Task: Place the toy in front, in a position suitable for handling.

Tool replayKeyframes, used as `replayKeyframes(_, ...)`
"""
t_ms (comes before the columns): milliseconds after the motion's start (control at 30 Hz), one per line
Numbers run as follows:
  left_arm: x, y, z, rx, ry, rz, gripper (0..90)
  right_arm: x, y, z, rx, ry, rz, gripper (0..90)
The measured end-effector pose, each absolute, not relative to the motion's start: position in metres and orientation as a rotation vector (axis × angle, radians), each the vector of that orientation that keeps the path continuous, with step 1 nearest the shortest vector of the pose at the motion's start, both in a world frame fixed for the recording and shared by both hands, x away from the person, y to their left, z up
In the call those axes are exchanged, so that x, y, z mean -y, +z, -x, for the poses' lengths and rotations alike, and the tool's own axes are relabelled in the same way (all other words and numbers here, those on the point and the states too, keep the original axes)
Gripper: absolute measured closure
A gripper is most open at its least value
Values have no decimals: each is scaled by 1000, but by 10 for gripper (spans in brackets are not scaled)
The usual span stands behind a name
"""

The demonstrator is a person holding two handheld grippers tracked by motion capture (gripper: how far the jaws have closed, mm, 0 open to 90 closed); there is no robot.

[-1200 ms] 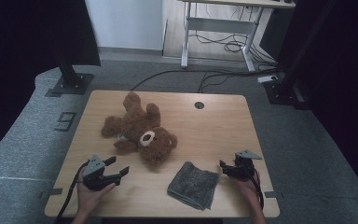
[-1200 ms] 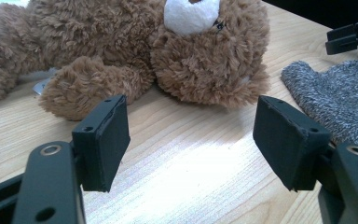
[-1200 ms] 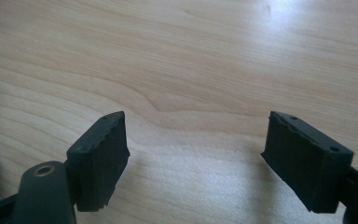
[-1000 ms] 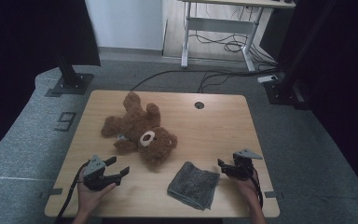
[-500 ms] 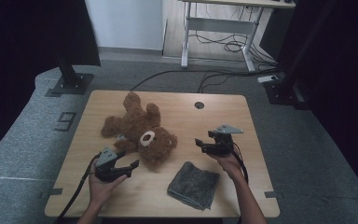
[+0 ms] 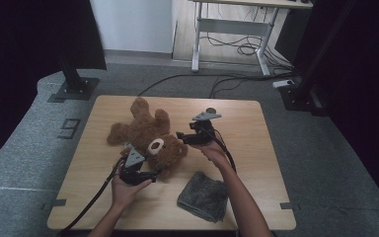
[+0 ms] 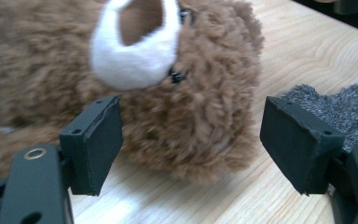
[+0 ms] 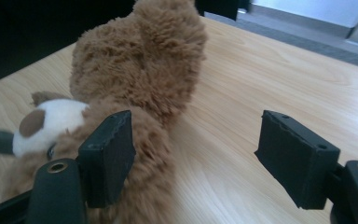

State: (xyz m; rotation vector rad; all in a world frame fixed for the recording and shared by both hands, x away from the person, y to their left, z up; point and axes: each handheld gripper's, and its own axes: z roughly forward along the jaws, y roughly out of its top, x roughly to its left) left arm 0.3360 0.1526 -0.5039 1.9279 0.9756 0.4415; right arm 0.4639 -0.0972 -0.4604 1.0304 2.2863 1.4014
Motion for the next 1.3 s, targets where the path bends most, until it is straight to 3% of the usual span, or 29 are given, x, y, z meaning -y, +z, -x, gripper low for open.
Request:
replayKeyframes(167,-148,-506,-338,-967,442,-1953,215,89,-476,-465,-2346,1443,-1059,319)
replayKeyframes(367,-148,-508,-341,-981,437,-1952,230,95,-490,-460,-2390,1510,-1060,467)
replayKeyframes(600,-148,-509,-344,-990,439,-1964,232,108,-491,-452,-2408,1494,-1062,456)
replayKeyframes(700,-148,-510,-345,-995,432,-1963,240,112,-492,-446,-2420,1469,-1034,498)
replayKeyframes(767,-148,-510,-346,-997,428,-1962,242,113,-496,-444,-2457,1456,-1027,555)
replayKeyframes(933,-150,-510,-349,-1004,411,-1952,314,110,-498,-442,-2501,1494,-996,821)
replayKeyframes(1100,-153,-511,-355,-1016,398,-1954,346,111,-499,-436,-2518,1473,-970,853)
replayKeyframes(1300,-157,-512,-359,-1023,390,-1976,323,116,-508,-414,-2502,1514,-969,857)
